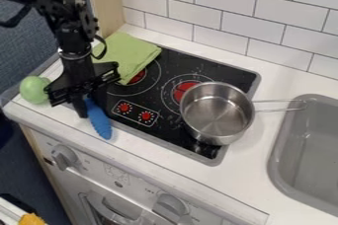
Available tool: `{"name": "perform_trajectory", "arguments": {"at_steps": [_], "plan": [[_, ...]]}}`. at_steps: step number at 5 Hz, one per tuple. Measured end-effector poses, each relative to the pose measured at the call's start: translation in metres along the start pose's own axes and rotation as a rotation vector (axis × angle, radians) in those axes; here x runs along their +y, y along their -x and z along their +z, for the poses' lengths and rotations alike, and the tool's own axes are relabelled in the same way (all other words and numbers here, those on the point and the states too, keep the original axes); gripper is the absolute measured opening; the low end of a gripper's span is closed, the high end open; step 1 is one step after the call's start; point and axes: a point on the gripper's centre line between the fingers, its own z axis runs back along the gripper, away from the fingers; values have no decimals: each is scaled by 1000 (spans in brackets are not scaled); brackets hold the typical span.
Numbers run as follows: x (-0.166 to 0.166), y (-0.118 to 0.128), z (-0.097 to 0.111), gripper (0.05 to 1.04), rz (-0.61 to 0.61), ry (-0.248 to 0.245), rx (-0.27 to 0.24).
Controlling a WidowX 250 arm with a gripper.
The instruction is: Move the spoon in between the burner
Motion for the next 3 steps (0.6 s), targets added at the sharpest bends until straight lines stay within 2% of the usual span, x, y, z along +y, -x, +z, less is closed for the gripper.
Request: {"name": "perform_trajectory", "arguments": {"at_steps": [1, 2, 3], "plan": [[-15, -3, 22, 356, 8, -19, -35], [-30, -3, 37, 356, 102, -1, -35], [-58, -4, 57, 356, 306, 47, -25]]}}
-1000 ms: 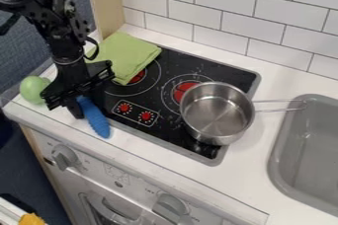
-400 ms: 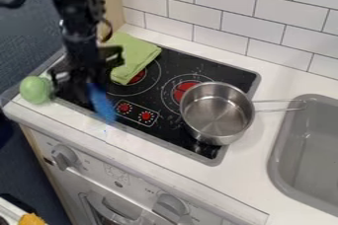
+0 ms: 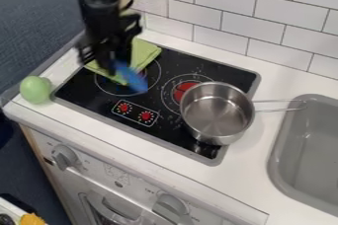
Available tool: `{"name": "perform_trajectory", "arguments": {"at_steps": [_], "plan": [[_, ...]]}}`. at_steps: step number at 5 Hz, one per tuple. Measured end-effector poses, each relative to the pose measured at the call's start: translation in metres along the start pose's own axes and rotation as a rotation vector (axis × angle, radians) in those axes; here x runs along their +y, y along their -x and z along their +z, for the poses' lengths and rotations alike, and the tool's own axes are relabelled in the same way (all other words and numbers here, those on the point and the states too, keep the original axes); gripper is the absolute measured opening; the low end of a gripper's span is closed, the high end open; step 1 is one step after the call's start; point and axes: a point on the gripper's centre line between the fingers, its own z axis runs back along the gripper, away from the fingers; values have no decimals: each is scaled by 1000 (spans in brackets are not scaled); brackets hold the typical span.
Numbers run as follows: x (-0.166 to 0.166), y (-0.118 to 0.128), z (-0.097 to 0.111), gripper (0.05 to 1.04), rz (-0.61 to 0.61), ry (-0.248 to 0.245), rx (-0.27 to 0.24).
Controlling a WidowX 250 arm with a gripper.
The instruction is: Move the spoon in between the burner
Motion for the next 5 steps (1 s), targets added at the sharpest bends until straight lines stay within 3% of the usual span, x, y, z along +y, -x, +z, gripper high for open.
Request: {"name": "perform_trajectory", "arguments": {"at_steps": [1, 2, 4, 5], "plan": [[-13, -2, 0, 356, 184, -61, 11], [-25, 3, -3, 356, 412, -164, 25], [-47, 17, -11, 356, 876, -137, 32], [-64, 21, -24, 356, 969, -152, 63]]}}
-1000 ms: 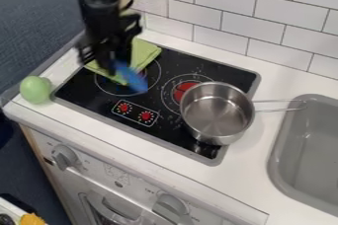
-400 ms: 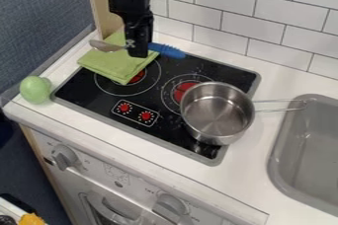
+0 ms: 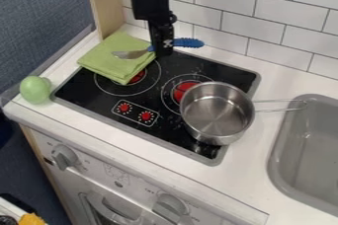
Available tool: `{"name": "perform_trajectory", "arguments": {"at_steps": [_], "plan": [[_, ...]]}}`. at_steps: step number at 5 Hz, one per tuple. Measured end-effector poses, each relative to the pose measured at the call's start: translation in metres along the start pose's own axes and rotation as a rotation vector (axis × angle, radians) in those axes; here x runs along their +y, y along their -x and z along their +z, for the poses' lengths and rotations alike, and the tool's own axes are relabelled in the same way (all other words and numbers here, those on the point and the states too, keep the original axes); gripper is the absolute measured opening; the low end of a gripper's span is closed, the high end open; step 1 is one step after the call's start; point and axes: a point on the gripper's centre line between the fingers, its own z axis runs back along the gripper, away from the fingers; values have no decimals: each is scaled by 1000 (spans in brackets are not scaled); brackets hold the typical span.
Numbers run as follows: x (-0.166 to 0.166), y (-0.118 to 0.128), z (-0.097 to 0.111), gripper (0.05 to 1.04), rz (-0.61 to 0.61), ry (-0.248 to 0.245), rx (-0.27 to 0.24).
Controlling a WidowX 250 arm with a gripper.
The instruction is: Move the spoon in between the burner
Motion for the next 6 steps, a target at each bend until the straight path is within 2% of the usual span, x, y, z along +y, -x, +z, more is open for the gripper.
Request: {"name": "perform_trajectory", "arguments": {"at_steps": [1, 2, 3, 4, 5, 6], "plan": [[0, 17, -7, 356, 12, 31, -24], [0, 27, -15, 356, 2, 51, -8], [5, 30, -27, 356, 0, 41, -37], [9, 36, -37, 356, -29, 31, -42], [7, 37, -40, 360, -47, 63, -38], [8, 36, -44, 428, -84, 77, -34]]}}
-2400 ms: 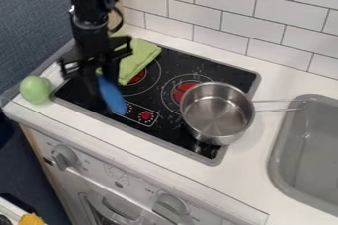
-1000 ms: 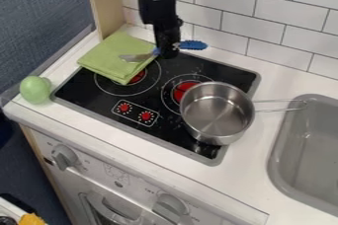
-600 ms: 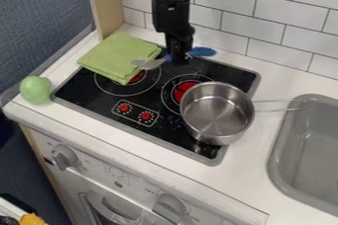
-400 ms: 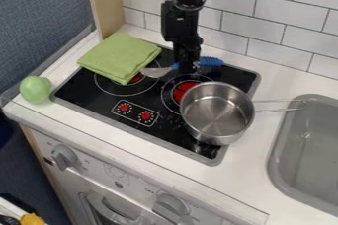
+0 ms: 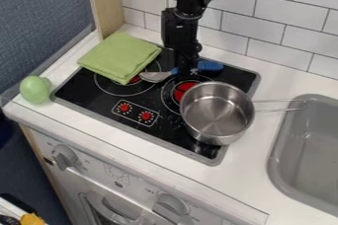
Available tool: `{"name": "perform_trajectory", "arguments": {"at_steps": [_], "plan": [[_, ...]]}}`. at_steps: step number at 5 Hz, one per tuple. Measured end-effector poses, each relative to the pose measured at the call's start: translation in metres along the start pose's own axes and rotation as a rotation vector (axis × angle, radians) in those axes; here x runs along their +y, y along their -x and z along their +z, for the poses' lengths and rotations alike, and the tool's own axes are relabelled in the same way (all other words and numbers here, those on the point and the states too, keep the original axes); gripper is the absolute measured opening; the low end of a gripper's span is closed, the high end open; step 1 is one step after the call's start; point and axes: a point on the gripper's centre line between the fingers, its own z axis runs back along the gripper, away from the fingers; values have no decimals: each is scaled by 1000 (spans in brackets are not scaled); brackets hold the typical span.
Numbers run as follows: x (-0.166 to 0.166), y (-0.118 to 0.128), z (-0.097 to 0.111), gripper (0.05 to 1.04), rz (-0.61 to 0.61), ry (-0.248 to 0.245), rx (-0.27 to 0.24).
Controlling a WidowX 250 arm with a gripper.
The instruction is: Move the spoon in between the burner
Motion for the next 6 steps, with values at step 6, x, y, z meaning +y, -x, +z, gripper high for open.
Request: {"name": "perform_trajectory", "arguments": {"at_steps": [6], "plan": [[-15, -13, 84, 1000, -861, -74, -126]]}}
